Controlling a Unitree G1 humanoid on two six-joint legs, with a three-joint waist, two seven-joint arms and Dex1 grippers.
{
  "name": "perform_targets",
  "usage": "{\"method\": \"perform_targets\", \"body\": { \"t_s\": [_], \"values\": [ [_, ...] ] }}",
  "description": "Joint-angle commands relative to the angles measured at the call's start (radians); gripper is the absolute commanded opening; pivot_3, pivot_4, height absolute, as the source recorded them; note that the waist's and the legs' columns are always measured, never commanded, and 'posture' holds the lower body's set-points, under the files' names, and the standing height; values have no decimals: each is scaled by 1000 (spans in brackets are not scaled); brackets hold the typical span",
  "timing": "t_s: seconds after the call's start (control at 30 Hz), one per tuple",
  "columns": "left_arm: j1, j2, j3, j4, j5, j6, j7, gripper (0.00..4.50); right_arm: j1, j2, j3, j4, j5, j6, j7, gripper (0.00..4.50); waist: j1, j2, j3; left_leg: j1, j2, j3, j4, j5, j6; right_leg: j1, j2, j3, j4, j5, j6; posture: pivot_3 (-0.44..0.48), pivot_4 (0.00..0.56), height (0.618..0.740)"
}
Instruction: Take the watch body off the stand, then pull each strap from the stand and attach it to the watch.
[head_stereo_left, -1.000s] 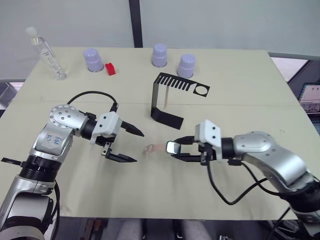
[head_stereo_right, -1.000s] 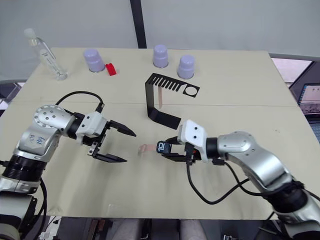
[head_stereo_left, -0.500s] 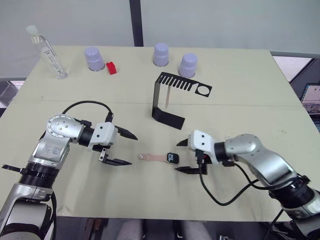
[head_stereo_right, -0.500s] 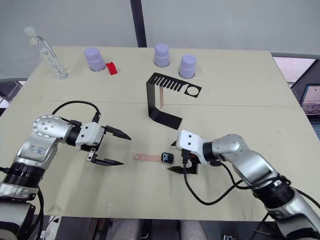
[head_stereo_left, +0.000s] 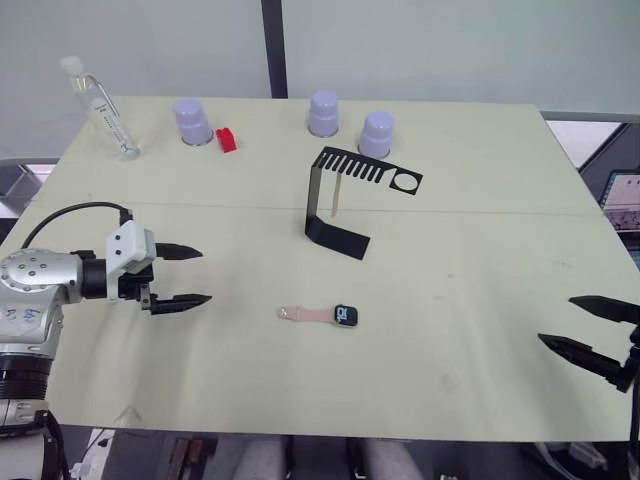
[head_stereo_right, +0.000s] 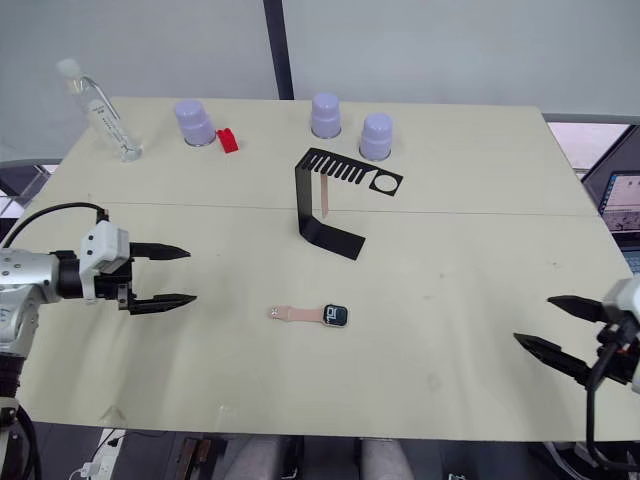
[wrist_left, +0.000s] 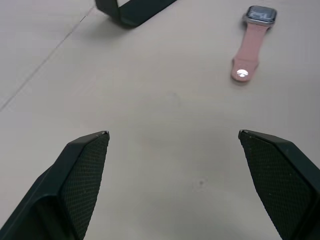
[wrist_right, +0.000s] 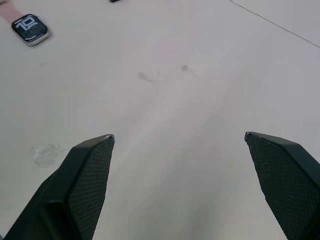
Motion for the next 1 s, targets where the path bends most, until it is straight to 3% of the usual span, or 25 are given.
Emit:
{"method": "perform_targets", "body": {
  "t_s": [0.03,0.27,0.43,0.53,0.77,1.0],
  "values": [
    [-52,-69,44,-43,-39,28,109,4500,-61,47,73,-90,57,-6,-71,4427,-4,0,0,0,0,0,0,0,0,0,0,0,0,0,0,0,150,740],
    [3,-336,61,-345,-103,201,436,4500,-400,247,469,-146,35,75,-378,4427,-9,-1,0,-3,0,0,2,0,-3,-6,1,0,7,0,0,0,150,740],
    [101,-466,20,-537,-98,270,601,4500,-622,439,737,2,-101,34,-533,4427,-8,-1,-1,-2,0,1,3,1,-4,-6,2,0,8,0,0,0,150,740],
    [136,-517,-12,-588,-54,244,675,4500,-762,557,837,182,-184,-26,-603,3605,-8,-1,-1,-2,0,1,3,1,-4,-6,2,0,8,0,0,0,150,740],
    [130,-564,-55,-624,-43,268,746,4500,-948,657,898,565,-323,-130,-697,66,-6,-1,-1,-2,0,1,4,2,-6,-6,1,-1,8,0,0,0,150,740],
    [166,-572,-145,-710,-7,271,763,4500,-943,682,920,640,-354,-37,-707,22,-10,-2,-1,-2,0,2,3,3,-8,-5,1,-1,9,0,0,0,150,740]
  ]
}}
